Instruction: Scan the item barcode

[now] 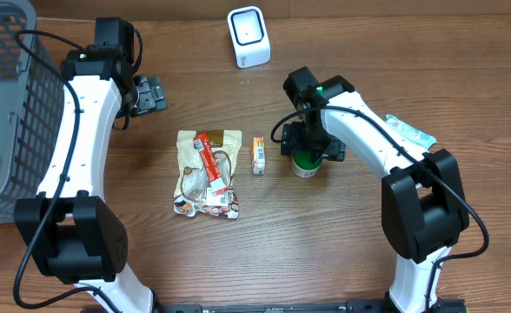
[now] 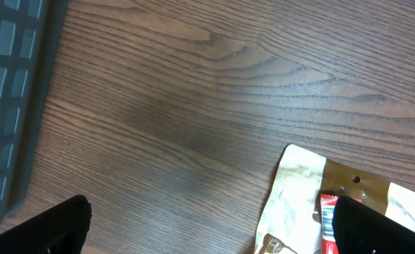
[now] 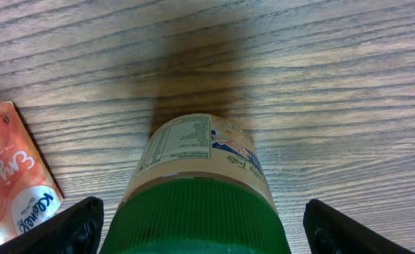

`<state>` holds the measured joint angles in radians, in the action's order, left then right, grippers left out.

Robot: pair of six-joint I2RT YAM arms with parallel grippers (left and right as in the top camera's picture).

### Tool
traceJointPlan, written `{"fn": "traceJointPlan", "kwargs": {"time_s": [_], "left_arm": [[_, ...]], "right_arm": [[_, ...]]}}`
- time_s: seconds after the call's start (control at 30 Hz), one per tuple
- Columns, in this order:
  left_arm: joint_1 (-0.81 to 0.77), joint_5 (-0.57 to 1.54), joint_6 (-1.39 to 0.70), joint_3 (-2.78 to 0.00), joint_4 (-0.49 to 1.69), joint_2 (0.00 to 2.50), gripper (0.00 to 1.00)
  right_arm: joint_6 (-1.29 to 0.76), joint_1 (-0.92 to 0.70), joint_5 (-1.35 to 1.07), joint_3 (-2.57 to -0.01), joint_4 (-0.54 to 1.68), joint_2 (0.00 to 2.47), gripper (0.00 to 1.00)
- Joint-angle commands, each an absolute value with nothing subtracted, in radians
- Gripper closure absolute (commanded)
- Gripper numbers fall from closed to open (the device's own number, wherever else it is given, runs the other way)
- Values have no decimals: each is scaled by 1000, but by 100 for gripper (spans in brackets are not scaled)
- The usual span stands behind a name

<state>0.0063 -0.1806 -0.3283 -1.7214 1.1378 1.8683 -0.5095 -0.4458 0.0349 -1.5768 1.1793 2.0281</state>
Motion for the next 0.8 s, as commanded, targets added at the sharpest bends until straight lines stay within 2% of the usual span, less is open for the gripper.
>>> {"fn": "traceJointPlan", "kwargs": {"time_s": [0.0, 0.23, 0.77], "left_arm": [[-1, -191, -306, -1737, 1140, 1851, 0], [-1, -191, -306, -1737, 1140, 1851, 0], [-1, -191, -306, -1737, 1140, 1851, 0]], "right_arm": [[-529, -450, 51, -1570, 1179, 2022, 9], [-528, -459, 52, -1559, 1167, 2022, 9], [-523, -461, 56, -1423, 987, 2022, 8]]}}
